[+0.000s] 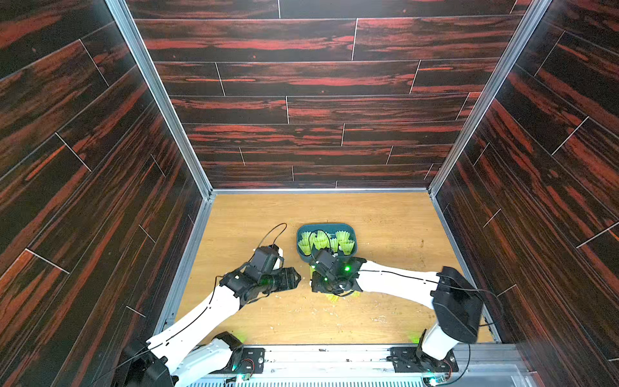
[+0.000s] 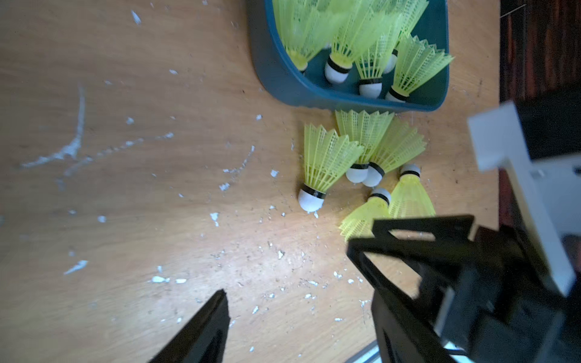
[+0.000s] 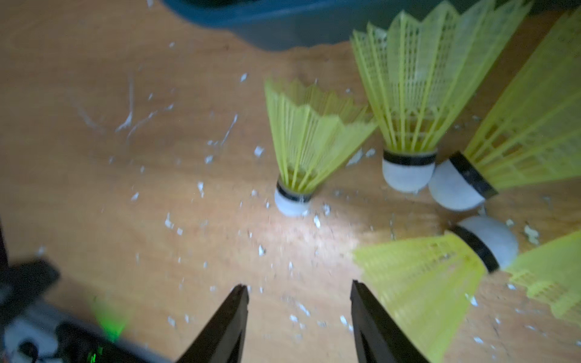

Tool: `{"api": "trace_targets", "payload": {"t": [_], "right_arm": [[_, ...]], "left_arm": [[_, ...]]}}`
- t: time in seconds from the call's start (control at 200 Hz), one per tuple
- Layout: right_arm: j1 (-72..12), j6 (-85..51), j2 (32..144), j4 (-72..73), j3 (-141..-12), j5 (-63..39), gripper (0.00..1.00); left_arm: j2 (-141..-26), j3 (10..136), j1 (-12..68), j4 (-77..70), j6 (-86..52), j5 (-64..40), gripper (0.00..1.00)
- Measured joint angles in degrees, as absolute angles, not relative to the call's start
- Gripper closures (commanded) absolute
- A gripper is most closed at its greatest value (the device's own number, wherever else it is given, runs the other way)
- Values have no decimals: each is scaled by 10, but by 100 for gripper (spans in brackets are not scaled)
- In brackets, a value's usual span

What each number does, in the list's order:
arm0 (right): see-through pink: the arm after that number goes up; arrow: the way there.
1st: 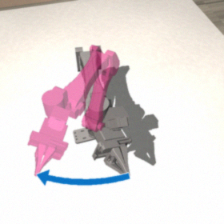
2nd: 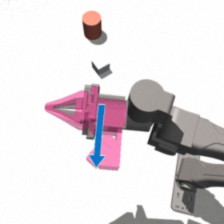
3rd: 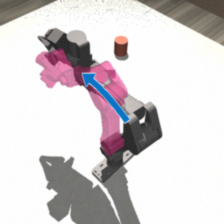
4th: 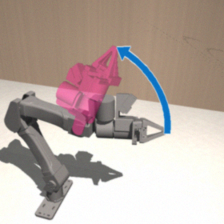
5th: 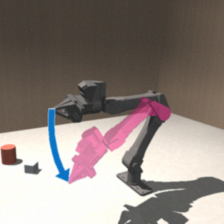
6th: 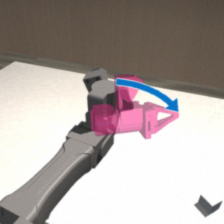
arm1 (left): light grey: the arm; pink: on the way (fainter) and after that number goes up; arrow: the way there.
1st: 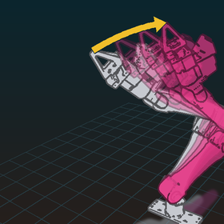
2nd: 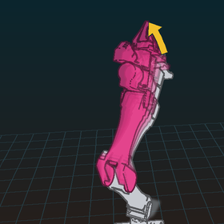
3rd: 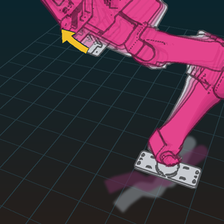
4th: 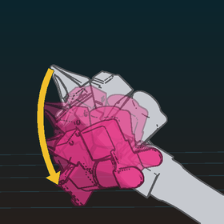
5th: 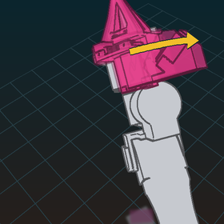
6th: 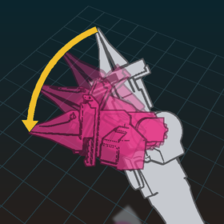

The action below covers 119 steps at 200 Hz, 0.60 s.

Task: Put the shuttlecocks into the storage box
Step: Pick up the shuttlecock at the center of the board.

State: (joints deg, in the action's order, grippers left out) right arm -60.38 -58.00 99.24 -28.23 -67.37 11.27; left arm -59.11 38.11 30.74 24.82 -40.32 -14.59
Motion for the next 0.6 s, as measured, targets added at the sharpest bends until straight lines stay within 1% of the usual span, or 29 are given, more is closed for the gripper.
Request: {"api": "trace_targets", "payload": {"t": [0.145,0.596], "right_arm": [[-604,-605,1025,-280,-695,124,47],[-600,-648,1098,-275,-718,136,45]], "left_arm": [[-590,379,304,240,-416,-149,24],[-583,376,290,240,-425,-161,24]]}}
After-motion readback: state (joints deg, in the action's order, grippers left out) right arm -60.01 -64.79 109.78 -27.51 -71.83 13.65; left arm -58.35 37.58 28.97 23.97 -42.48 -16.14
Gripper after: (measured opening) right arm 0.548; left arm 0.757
